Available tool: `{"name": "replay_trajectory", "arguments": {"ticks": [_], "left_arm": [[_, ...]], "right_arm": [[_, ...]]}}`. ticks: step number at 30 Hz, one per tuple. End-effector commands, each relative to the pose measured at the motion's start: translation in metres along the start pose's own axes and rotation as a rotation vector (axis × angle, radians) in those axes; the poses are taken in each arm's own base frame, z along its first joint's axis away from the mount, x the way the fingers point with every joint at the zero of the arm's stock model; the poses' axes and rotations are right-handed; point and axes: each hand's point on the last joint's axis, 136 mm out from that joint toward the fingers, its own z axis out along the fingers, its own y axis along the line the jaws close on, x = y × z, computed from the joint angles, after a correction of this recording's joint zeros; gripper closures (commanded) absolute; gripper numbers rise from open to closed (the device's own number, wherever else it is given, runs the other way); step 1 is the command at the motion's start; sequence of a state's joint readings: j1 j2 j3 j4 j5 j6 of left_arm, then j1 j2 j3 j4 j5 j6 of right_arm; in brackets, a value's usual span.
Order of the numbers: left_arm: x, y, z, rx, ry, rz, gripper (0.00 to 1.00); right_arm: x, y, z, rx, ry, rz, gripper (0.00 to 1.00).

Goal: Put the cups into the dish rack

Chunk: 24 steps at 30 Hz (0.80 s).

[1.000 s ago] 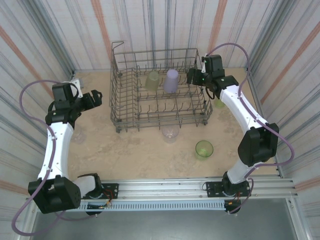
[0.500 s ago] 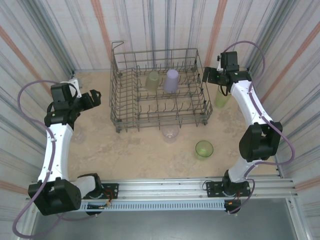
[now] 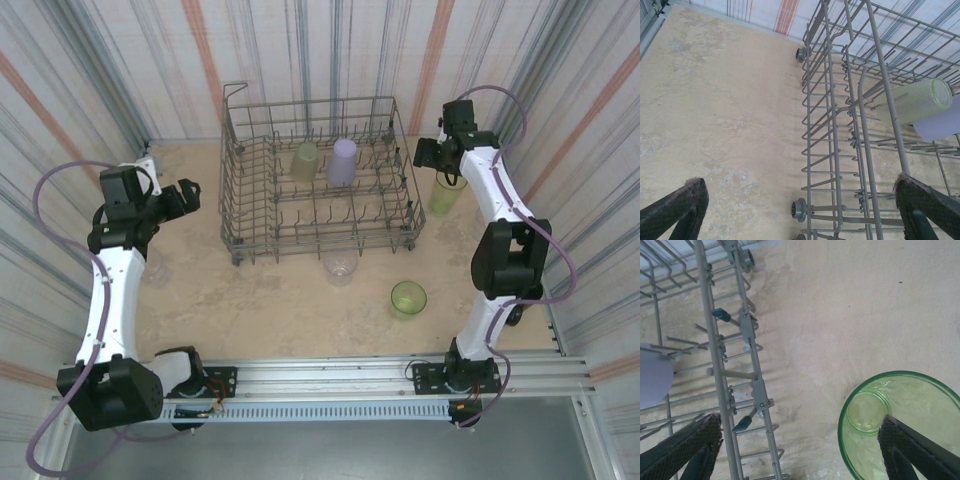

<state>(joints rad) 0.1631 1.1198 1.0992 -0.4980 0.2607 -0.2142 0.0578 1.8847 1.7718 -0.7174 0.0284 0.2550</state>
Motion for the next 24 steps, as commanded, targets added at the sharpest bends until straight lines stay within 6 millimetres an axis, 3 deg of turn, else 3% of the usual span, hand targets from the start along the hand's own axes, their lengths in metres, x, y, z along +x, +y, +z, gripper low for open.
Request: {"name": "replay_trajectory", "arguments": {"ticks": [1,14,19,24], "left_arm": [[-0.005,0.000,-0.004,0.002,-0.024,-0.012,0.01],[-0.004,-0.001,-0.002,0.013,-0.019,-0.019,0.01],[-0.003,-0.001,-0.001,0.014,-0.017,-0.022,0.01],[-0.002,0.000,0.001,0.013,-0.013,-0.023,0.01]], "right_arm": [[0.004,-0.007,0.003,0.021,0.038,0.029,0.18],[0.022,-0.023,0.022,0.081,0.118,0.050,0.29],[0.019,-0.026,0.028,0.090,0.133,0.049,0.38],[0.016,-0.028,0.036,0.101,0.150,0.055,0.55]]}}
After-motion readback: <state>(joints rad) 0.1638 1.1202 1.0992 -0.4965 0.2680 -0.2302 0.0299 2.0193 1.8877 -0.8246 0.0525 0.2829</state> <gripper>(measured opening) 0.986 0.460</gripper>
